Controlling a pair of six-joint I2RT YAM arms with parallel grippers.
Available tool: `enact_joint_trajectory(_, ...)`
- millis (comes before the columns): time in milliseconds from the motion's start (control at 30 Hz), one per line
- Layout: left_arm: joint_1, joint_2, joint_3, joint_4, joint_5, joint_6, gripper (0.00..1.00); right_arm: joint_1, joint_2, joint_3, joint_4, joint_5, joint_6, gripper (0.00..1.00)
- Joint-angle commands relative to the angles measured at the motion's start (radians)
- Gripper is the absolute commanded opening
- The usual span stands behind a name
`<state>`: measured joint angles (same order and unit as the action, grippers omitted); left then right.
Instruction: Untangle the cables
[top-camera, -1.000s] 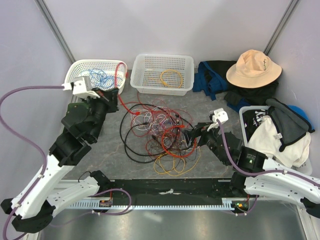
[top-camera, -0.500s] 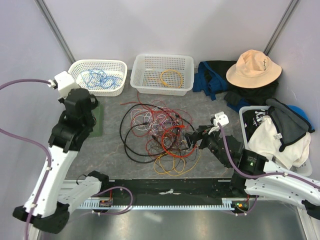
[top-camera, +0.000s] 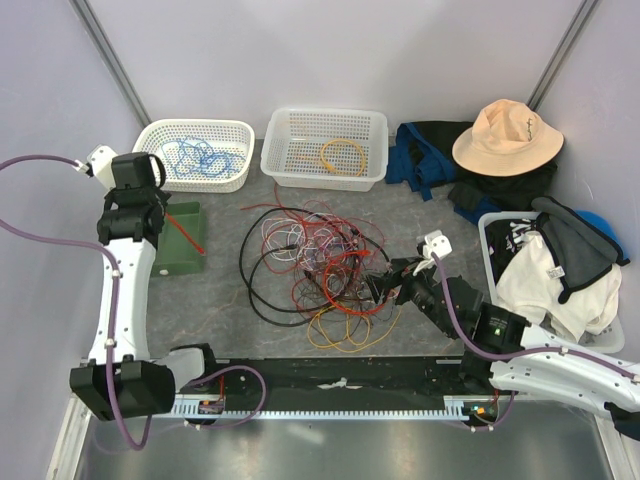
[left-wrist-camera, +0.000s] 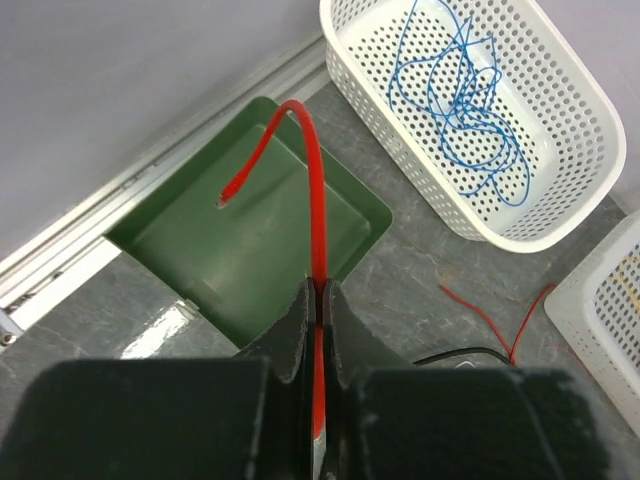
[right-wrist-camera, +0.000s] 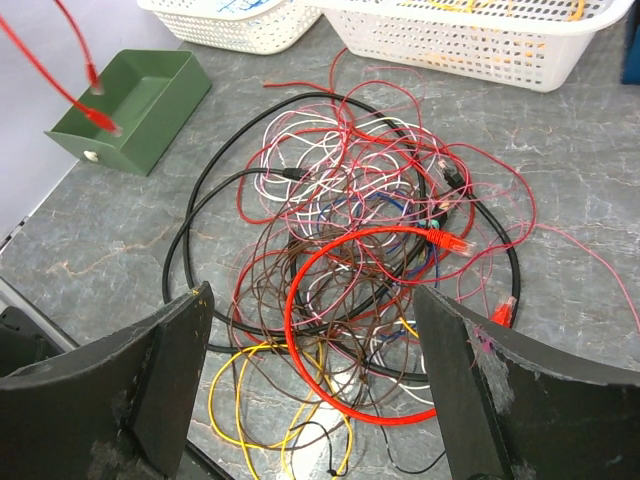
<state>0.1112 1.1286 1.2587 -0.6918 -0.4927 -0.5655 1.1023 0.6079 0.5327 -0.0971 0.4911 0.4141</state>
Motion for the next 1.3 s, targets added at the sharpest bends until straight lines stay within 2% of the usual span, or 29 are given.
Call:
enact_joint_trajectory(0, 0.041, 0.057, 0.039, 0.067, 0.108, -0.108, 0.02, 0.004, -0.014, -0.019, 0.051, -0.017, 0.008, 0.89)
enact_joint_trajectory(133, 0.067, 0.089, 0.031, 0.086, 0.114, -0.192, 0.02, 0.004, -0.007, -0.028, 0.059, -0.017, 0.008, 0.89)
enact_joint_trajectory(300, 0.085, 0.097, 0.030, 0.078, 0.053, -0.309, 0.02, 0.004, 0.000, -0.022, 0.057, -0.028, 0.006, 0.89)
enact_joint_trajectory(433, 0.145, 0.100, 0.018, 0.051, 0.040, -0.385, 0.02, 0.004, -0.003, -0.023, 0.053, -0.034, 0.011, 0.89)
enact_joint_trajectory(500, 0.172, 0.097, 0.002, 0.015, 0.042, -0.451, 0.02, 0.004, 0.000, -0.023, 0.053, -0.034, 0.014, 0.88)
enact_joint_trajectory(633, 0.206, 0.085, -0.038, -0.083, -0.076, -0.592, 0.02, 0.004, 0.009, -0.023, 0.065, -0.040, 0.015, 0.88)
enact_joint_trajectory(667, 0.212, 0.088, -0.039, -0.110, -0.096, -0.664, 0.02, 0.004, 0.010, -0.023, 0.065, -0.045, 0.018, 0.88)
enact_joint_trajectory(767, 0.240, 0.108, -0.042, -0.181, -0.133, -0.744, 0.02, 0.004, 0.016, -0.033, 0.071, -0.055, 0.022, 0.88)
enact_joint_trajectory(1067, 0.344, 0.183, -0.041, -0.239, -0.014, -0.861, 0.02, 0.004, 0.003, -0.071, 0.080, -0.077, 0.038, 0.88)
enact_joint_trajectory(1267, 0.360, 0.172, -0.007, -0.265, -0.050, -0.916, 0.02, 0.004, 0.006, -0.074, 0.082, -0.083, 0.045, 0.88)
